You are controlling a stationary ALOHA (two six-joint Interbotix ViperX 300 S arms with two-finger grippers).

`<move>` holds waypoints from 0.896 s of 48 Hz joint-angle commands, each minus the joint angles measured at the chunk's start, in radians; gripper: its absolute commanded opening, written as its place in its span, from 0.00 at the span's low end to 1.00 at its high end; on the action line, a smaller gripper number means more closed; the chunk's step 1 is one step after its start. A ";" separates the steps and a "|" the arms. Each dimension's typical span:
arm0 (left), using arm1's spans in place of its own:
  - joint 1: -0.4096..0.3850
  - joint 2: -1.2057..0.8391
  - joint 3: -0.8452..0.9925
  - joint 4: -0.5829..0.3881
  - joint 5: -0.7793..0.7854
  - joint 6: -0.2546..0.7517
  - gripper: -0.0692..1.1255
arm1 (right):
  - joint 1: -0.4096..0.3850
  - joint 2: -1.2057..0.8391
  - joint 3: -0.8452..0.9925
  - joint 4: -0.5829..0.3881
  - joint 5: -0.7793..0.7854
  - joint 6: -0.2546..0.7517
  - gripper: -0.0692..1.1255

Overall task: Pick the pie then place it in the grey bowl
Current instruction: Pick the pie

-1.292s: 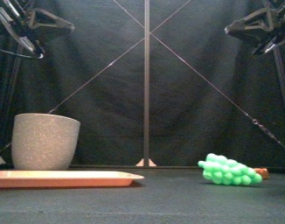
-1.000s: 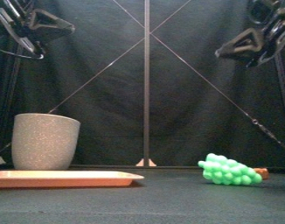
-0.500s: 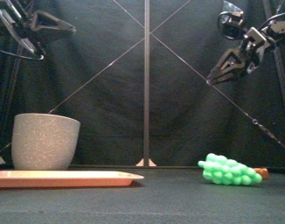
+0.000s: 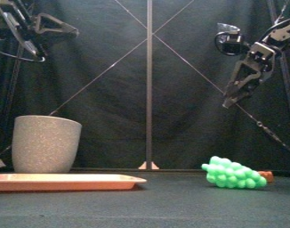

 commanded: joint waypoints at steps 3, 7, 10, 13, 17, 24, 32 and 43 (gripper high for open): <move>0.006 0.005 -0.011 0.003 -0.020 0.002 0.06 | 0.003 0.028 -0.035 -0.026 0.064 -0.017 0.92; 0.008 0.005 -0.012 0.002 -0.020 0.000 0.06 | 0.028 0.049 -0.052 -0.074 0.144 -0.031 0.92; 0.008 0.006 -0.011 0.002 -0.020 0.002 0.06 | 0.066 0.072 -0.077 -0.126 0.227 -0.054 0.92; 0.009 0.005 -0.011 0.000 -0.020 0.002 0.06 | 0.112 0.098 -0.101 -0.169 0.305 -0.083 0.92; 0.012 0.005 -0.011 0.000 -0.025 0.000 0.06 | 0.166 0.149 -0.133 -0.201 0.374 -0.126 0.92; 0.011 0.005 -0.005 -0.002 -0.043 0.000 0.06 | 0.222 0.227 -0.141 -0.216 0.377 -0.242 0.92; 0.015 0.005 0.008 -0.002 -0.078 0.000 0.06 | 0.233 0.339 -0.124 -0.268 0.371 -0.350 0.92; 0.021 0.005 0.014 -0.002 -0.086 0.000 0.06 | 0.229 0.460 -0.141 -0.336 0.362 -0.411 0.92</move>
